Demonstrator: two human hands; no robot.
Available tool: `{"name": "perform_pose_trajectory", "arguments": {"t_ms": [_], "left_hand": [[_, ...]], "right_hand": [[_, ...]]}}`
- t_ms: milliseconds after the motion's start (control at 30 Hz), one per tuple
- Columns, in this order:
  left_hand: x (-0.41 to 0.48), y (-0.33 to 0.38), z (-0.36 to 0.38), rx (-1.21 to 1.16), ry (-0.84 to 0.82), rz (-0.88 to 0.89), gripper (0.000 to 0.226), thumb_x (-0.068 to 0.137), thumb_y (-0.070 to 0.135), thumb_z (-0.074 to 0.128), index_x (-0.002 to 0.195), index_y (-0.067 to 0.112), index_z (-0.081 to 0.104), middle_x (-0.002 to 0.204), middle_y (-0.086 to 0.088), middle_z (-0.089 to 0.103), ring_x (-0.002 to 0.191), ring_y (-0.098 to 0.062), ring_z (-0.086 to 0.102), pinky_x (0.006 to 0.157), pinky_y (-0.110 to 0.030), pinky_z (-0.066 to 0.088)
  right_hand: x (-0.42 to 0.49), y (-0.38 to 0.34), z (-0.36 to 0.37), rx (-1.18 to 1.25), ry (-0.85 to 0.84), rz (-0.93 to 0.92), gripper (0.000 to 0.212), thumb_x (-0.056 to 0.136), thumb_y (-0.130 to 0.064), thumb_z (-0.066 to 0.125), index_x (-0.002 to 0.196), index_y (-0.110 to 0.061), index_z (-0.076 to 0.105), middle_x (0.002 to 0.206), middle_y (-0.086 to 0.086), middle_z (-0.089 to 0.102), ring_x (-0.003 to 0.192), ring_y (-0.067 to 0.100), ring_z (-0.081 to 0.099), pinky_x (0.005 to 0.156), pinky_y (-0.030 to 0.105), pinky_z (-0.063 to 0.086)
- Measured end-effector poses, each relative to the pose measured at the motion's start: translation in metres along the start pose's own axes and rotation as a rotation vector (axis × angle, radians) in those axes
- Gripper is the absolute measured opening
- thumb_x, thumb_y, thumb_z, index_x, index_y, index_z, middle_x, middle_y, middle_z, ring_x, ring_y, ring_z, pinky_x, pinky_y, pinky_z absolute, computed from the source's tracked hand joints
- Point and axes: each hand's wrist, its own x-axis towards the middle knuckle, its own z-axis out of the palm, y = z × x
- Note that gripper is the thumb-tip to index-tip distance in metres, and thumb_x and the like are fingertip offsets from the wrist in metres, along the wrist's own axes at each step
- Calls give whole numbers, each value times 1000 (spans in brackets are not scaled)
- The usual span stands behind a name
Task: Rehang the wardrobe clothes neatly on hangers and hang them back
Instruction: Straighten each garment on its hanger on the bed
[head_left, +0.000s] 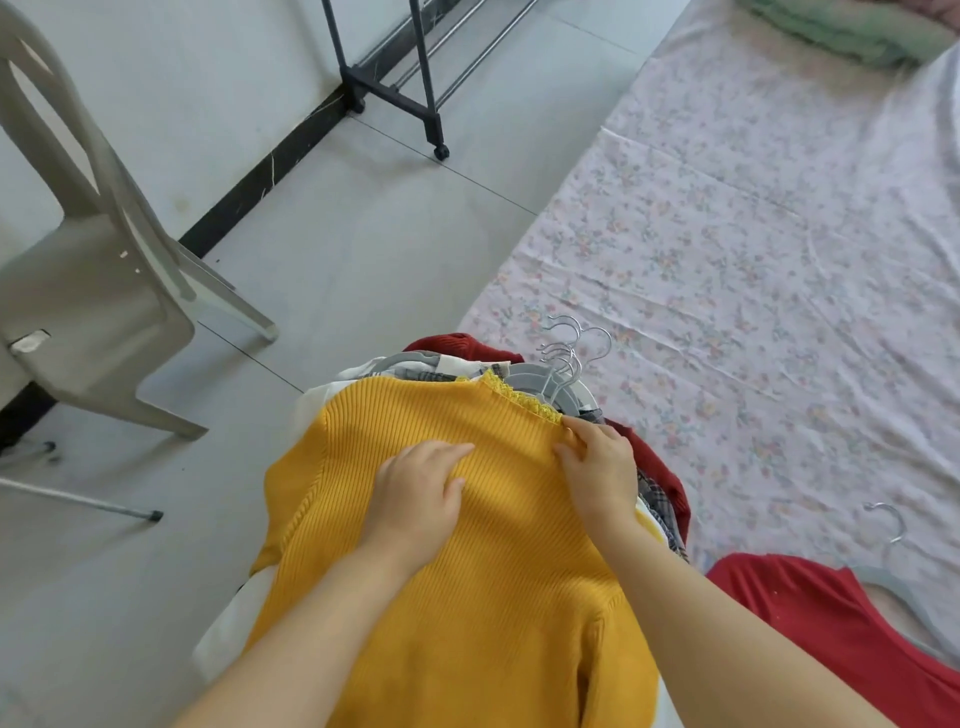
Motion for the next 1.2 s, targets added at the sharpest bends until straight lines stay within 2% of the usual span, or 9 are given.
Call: {"name": "perform_pose_trajectory", "arguments": {"t_ms": [267, 400, 600, 700, 800, 933, 1033, 1100, 1200], "left_hand": [[2, -5, 2, -22, -19, 2, 38, 92, 20, 51, 129, 25, 51, 129, 7, 53, 123, -10, 42, 102, -28, 26], [4, -4, 0, -14, -19, 29, 38, 92, 18, 51, 129, 24, 51, 128, 6, 54, 123, -11, 42, 102, -29, 25], [17, 9, -21, 11, 93, 136, 46, 85, 10, 60, 130, 13, 51, 128, -7, 55, 119, -25, 48, 100, -38, 35], [26, 22, -32, 75, 90, 165, 52, 87, 17, 58, 137, 13, 42, 138, -8, 45, 128, -26, 39, 106, -39, 29], [31, 39, -38, 139, 29, 216, 54, 91, 27, 51, 142, 19, 34, 144, -3, 39, 134, -21, 31, 111, -38, 24], [16, 70, -45, 119, -28, 364, 45, 90, 27, 55, 134, 23, 46, 126, 2, 54, 124, -19, 42, 111, -42, 21], [-10, 97, -50, 70, 11, 520, 37, 84, 22, 65, 120, 16, 61, 105, -3, 63, 105, -26, 55, 103, -50, 35], [-32, 117, -51, 45, 39, 602, 34, 80, 24, 64, 113, 13, 65, 97, -4, 64, 95, -27, 59, 93, -49, 43], [-68, 151, -48, -2, 33, 690, 34, 77, 24, 63, 109, 13, 68, 92, -3, 63, 89, -25, 60, 89, -50, 46]], "right_hand": [[-1, 7, 4, -96, -24, -37, 43, 87, -22, 62, 128, -27, 54, 110, -1, 62, 113, 19, 44, 95, 35, 40], [-2, 4, -1, -99, -5, -64, 42, 88, -18, 58, 129, -26, 54, 113, -1, 62, 115, 20, 44, 86, 33, 42], [-33, -11, -32, -49, 180, -198, 42, 83, -8, 62, 123, -23, 61, 109, 3, 63, 104, 22, 54, 76, 31, 44], [-55, -24, -59, -54, 319, -306, 42, 75, 3, 69, 113, -14, 68, 95, 8, 67, 90, 29, 61, 69, 35, 51], [-81, -32, -87, -91, 425, -377, 42, 68, 8, 74, 105, -11, 71, 87, 7, 68, 81, 28, 64, 69, 31, 52], [-124, -29, -124, -123, 555, -361, 42, 63, 10, 77, 99, -10, 74, 80, 4, 67, 73, 22, 64, 64, 20, 48], [-159, -15, -150, -128, 601, -312, 43, 62, 11, 77, 100, -9, 73, 79, 4, 66, 71, 20, 62, 67, 17, 43], [-185, -3, -166, -129, 621, -257, 45, 61, 11, 78, 101, -9, 73, 80, 5, 66, 72, 21, 62, 70, 18, 43], [-228, 19, -189, -123, 663, -179, 50, 60, 10, 79, 104, -12, 72, 84, 3, 65, 78, 17, 60, 77, 14, 40]]}}
